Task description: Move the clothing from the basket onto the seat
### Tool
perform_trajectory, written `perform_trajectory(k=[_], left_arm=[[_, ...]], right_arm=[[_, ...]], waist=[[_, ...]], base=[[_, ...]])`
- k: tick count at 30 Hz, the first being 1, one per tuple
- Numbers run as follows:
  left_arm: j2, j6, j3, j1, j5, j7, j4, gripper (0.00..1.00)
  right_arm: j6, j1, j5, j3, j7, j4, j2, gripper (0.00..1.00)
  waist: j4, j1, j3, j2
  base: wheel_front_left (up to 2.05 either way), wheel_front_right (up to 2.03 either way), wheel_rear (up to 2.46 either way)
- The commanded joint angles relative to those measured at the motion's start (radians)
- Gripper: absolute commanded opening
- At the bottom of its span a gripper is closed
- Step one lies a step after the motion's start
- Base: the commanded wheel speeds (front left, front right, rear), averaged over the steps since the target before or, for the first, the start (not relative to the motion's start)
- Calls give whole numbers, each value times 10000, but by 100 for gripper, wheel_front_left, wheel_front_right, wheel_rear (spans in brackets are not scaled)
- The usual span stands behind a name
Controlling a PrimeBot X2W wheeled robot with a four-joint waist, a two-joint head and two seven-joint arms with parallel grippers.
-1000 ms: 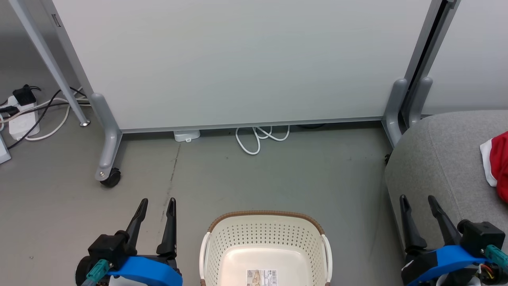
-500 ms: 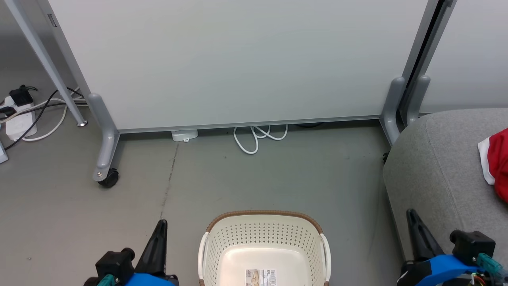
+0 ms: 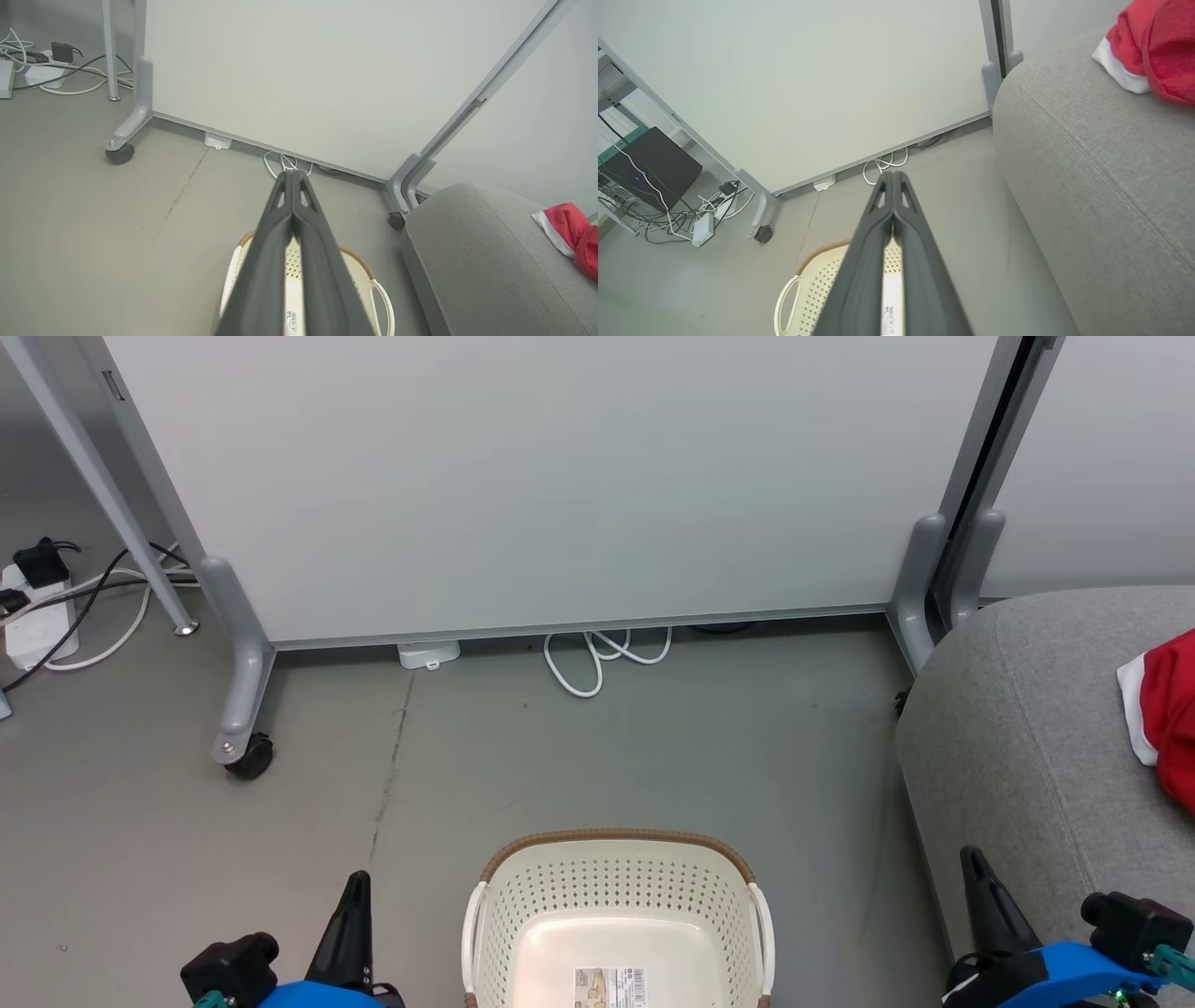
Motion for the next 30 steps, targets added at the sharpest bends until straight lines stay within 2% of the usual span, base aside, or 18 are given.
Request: perform_trajectory(k=[1, 30], left_arm=[[20, -1, 126, -305, -380, 77, -233, 0], [-134, -5, 1011, -653, -4266, 1184, -760, 0]], right_arm=[[0, -258, 439, -23, 51, -196, -38, 0], [1, -573, 4748, -88, 794, -387, -71, 0]], waist=[[-11, 0, 2, 0], [-244, 0, 50, 0]], base=[[0, 0, 0], [0, 0, 0]])
